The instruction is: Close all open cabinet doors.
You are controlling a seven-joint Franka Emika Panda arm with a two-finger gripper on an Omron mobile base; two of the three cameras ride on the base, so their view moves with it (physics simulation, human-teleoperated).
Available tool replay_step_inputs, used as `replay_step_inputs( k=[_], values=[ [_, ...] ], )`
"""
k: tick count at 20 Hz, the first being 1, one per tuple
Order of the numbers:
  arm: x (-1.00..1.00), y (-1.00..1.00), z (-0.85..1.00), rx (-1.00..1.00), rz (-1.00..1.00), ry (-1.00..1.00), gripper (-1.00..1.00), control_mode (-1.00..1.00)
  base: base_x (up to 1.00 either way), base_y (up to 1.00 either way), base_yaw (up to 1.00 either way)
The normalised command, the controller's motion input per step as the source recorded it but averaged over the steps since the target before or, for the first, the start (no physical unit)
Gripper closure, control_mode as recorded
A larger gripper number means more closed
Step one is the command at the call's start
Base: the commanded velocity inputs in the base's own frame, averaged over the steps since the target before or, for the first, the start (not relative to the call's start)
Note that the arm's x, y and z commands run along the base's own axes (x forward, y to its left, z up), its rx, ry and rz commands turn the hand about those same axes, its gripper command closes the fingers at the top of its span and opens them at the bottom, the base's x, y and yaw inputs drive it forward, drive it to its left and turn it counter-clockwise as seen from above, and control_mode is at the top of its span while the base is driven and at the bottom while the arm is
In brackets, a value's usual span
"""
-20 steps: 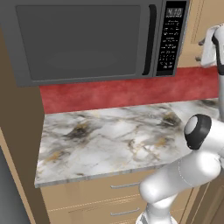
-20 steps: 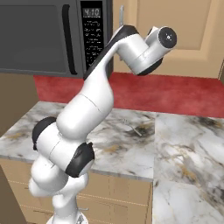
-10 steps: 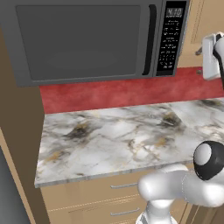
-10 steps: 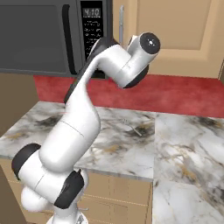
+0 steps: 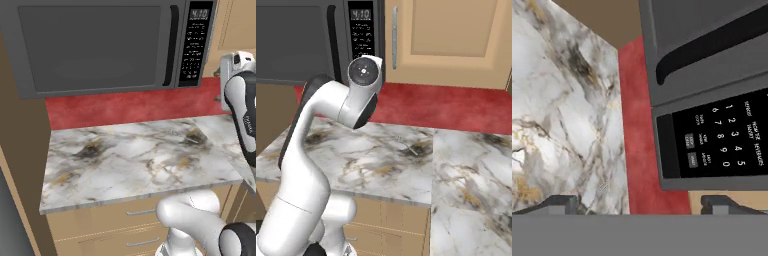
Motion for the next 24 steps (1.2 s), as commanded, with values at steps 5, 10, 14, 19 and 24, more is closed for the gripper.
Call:
replay_step_inputs(
  k=[5,10,14,19,24],
  values=[
    [-0.73,0.57,-0.16,-0.01,-0.18,0.0,-1.0,-1.0,0.0,0.0,0.0],
    [-0.5,0.47,-0.16,0.02,-0.24,0.0,-1.0,-1.0,0.0,0.0,0.0],
    [-0.43,0.44,-0.2,0.11,-0.29,0.0,-1.0,-1.0,0.0,0.0,0.0],
    [-0.62,0.31,-0.3,0.16,-0.31,0.0,-1.0,-1.0,0.0,0.0,0.0],
    [-0.68,0.09,-0.37,0.19,-0.32,0.0,-1.0,-1.0,0.0,0.0,0.0]
  ],
)
